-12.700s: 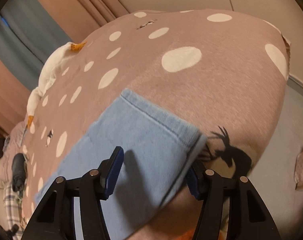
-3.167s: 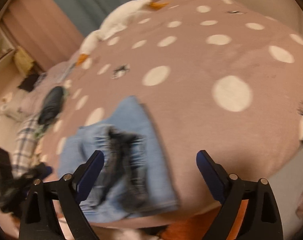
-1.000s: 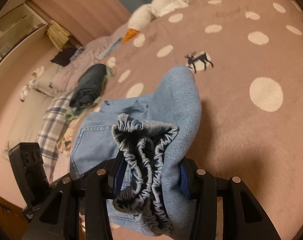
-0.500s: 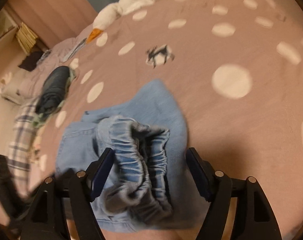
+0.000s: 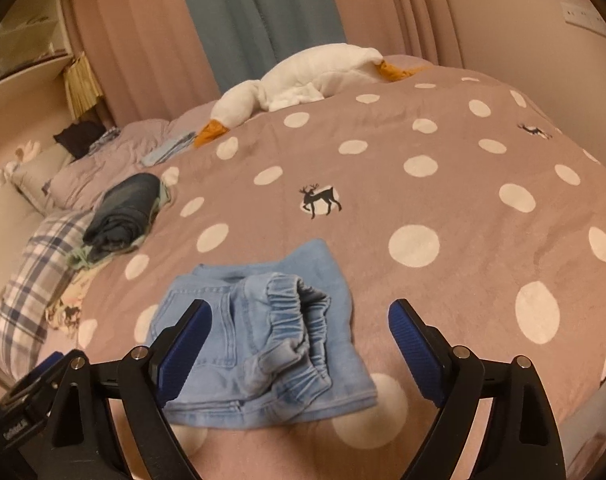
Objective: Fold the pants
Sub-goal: 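Release the jeans and lift both tools away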
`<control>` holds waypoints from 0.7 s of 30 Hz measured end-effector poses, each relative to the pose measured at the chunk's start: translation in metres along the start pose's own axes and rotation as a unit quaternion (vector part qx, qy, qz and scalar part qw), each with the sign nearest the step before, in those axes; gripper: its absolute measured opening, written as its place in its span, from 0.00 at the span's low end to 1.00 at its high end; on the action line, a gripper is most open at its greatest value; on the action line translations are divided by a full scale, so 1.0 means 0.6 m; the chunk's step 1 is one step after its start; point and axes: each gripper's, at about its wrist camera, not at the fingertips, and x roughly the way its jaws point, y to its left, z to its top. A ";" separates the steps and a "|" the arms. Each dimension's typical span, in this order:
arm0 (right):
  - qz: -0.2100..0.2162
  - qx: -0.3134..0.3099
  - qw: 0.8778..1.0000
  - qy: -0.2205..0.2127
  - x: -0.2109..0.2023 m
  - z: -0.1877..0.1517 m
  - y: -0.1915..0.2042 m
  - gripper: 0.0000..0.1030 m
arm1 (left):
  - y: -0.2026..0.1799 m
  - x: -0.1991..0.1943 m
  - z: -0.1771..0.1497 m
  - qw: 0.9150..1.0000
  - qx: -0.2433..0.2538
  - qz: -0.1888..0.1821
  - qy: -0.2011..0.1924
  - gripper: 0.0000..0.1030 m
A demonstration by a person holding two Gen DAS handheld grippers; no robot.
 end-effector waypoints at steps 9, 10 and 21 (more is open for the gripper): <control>0.008 -0.023 1.000 0.011 -0.002 -0.014 0.024 0.87 | 0.002 -0.014 -0.014 1.000 0.011 0.012 -0.002 0.98; 0.007 -0.025 1.000 0.013 -0.001 -0.015 0.025 0.87 | 0.003 -0.015 -0.014 1.000 0.011 0.013 -0.003 0.98; 0.002 -0.033 0.999 0.011 -0.007 -0.023 0.034 0.87 | 0.002 -0.023 -0.015 1.000 0.013 0.021 0.001 0.99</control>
